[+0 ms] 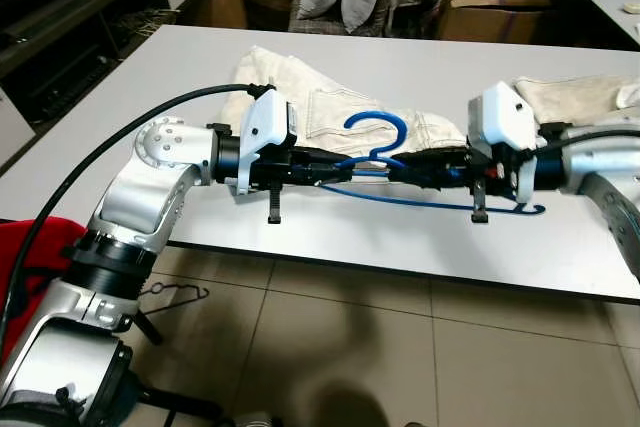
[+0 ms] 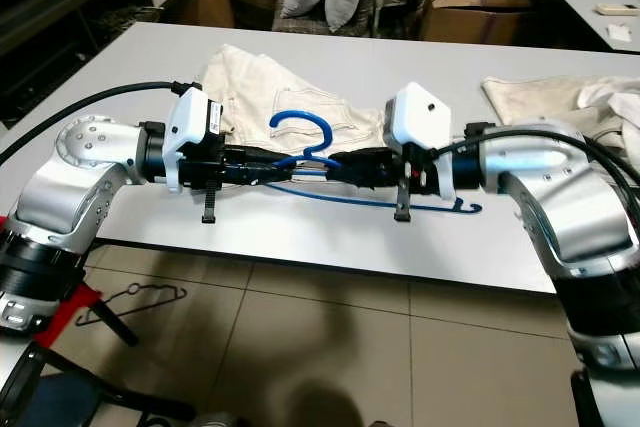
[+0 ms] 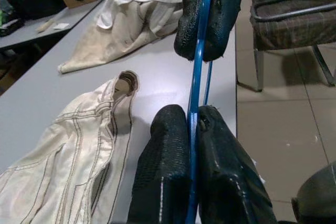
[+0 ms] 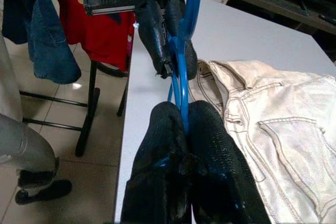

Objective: Hang hanger

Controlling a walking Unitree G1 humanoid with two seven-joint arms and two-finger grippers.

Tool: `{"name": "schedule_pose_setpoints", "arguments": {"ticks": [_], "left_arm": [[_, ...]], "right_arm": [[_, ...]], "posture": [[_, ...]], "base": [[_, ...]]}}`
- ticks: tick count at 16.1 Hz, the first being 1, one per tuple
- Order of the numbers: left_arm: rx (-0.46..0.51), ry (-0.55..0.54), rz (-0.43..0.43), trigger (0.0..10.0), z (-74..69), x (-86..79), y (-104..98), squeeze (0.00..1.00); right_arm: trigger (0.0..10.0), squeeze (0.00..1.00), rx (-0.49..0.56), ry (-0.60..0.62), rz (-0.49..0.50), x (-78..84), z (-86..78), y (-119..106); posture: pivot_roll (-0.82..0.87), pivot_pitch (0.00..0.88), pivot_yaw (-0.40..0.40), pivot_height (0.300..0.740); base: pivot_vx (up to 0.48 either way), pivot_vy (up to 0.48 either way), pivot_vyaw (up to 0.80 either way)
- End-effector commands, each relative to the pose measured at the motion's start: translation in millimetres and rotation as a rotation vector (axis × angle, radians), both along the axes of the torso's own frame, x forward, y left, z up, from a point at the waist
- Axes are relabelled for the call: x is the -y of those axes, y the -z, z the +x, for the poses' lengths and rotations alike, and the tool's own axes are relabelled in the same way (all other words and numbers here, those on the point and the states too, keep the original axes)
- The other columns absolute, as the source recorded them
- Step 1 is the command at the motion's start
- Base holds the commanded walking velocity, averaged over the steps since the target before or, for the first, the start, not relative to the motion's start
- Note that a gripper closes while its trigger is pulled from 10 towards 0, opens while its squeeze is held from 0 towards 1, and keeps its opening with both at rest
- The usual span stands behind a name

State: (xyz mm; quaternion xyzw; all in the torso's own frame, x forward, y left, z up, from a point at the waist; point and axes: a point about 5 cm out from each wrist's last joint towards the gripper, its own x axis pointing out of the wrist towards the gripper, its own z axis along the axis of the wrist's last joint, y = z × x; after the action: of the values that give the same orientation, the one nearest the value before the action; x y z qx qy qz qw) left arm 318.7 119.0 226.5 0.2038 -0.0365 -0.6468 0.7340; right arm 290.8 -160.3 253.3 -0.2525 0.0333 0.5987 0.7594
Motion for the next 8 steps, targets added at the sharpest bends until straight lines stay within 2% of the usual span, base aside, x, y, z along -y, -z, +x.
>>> {"name": "schedule_pose_setpoints", "arguments": {"ticks": [1, 2, 3, 4, 5, 8], "left_arm": [[0.010, -0.011, -0.003, 0.0, -0.2, -0.4, -2.4, 0.00], [0.022, -0.014, -0.011, 0.0, -0.2, -0.5, -4.9, 0.00], [0.041, -0.016, -0.020, 0.0, -0.4, 0.0, -8.5, 0.00], [0.059, -0.012, -0.026, 0.0, -1.3, 0.3, -12.7, 0.00], [0.075, -0.006, -0.018, 0.0, -2.1, 0.8, -15.0, 0.00], [0.112, 0.025, 0.068, 0.0, -4.6, 0.3, -18.2, 0.00]], "right_arm": [[0.0, 0.00, 0.043, -0.060, 0.019, -6.8, -1.3, -9.6], [10.0, 0.00, 0.053, -0.059, 0.016, -7.9, 0.7, -9.7], [10.0, 0.02, 0.055, -0.051, 0.015, -8.2, 2.5, -8.8], [10.0, 0.72, 0.052, -0.044, 0.007, -7.6, 3.5, -7.0], [10.0, 1.00, 0.052, -0.026, 0.006, -6.3, 6.5, -7.2], [10.0, 1.00, 0.092, -0.004, -0.050, -2.8, 7.5, -8.5]], "posture": [[-0.01, 0.000, 0.013, 0.740], [0.00, 0.000, 0.006, 0.740], [0.00, 0.000, 0.002, 0.740], [0.00, 0.000, 0.001, 0.740], [0.00, 0.000, 0.001, 0.740], [0.00, 0.000, 0.001, 0.740]], "base": [[0.000, 0.000, 0.00], [0.000, 0.000, 0.00], [0.000, 0.000, 0.00], [0.000, 0.000, 0.00], [0.000, 0.000, 0.00], [0.000, 0.000, 0.00]]}}
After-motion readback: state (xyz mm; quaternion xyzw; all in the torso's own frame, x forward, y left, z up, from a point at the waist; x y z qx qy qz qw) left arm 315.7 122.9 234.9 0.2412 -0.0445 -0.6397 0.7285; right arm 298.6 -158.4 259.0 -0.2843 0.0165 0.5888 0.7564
